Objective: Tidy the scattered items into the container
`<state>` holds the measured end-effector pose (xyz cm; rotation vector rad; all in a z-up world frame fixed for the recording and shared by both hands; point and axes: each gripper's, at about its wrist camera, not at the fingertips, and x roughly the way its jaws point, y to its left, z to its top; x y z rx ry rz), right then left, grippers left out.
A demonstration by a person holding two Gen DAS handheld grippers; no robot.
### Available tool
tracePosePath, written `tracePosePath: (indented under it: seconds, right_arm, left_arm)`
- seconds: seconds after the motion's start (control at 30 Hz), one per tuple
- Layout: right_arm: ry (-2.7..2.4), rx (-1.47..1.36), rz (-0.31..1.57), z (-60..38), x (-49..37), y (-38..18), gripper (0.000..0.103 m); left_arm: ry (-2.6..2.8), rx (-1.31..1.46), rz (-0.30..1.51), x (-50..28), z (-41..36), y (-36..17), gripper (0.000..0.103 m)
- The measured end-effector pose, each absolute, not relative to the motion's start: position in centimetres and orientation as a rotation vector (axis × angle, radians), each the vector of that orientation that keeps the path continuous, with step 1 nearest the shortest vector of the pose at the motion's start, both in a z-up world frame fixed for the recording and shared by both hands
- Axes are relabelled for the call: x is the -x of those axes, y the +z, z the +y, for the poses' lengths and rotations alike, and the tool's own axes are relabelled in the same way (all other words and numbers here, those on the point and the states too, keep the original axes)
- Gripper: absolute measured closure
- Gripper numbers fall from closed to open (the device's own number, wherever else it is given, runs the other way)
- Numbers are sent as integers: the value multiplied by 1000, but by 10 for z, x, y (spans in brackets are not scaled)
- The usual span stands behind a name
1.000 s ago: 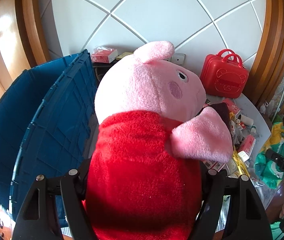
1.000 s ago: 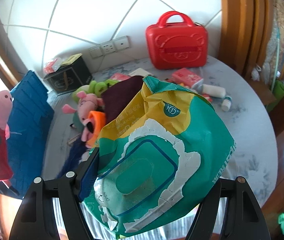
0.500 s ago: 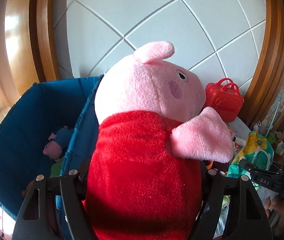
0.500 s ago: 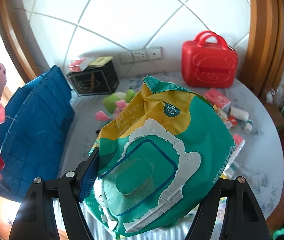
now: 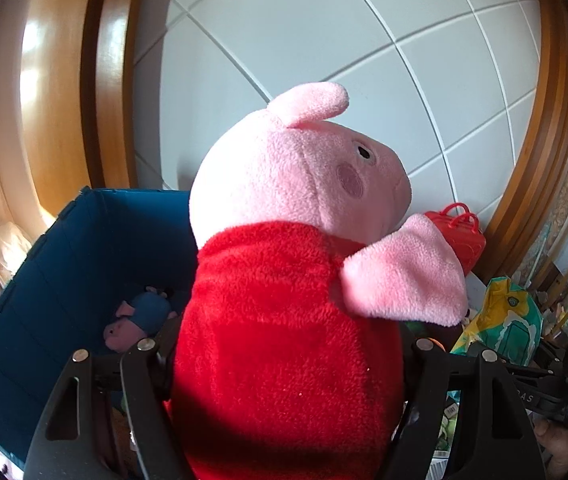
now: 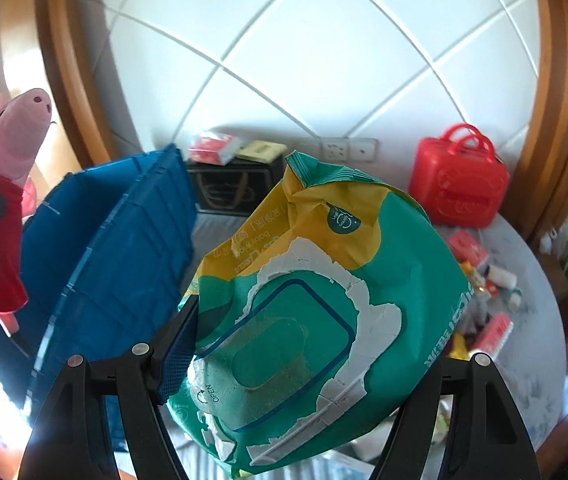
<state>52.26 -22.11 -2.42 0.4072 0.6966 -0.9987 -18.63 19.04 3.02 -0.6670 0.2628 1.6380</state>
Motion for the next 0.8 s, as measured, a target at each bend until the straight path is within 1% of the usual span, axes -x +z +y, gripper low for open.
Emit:
tracePosePath:
  seconds: [0.4,0.8]
  right_arm:
    - [-888,-350,709,-188,-628,-7,29]
    - [-760,-275,722,-149,-723,1,29]
  left_arm:
    - [1695,694,208,282,163,20,28]
    - [1737,758,198,346,140,-5,28]
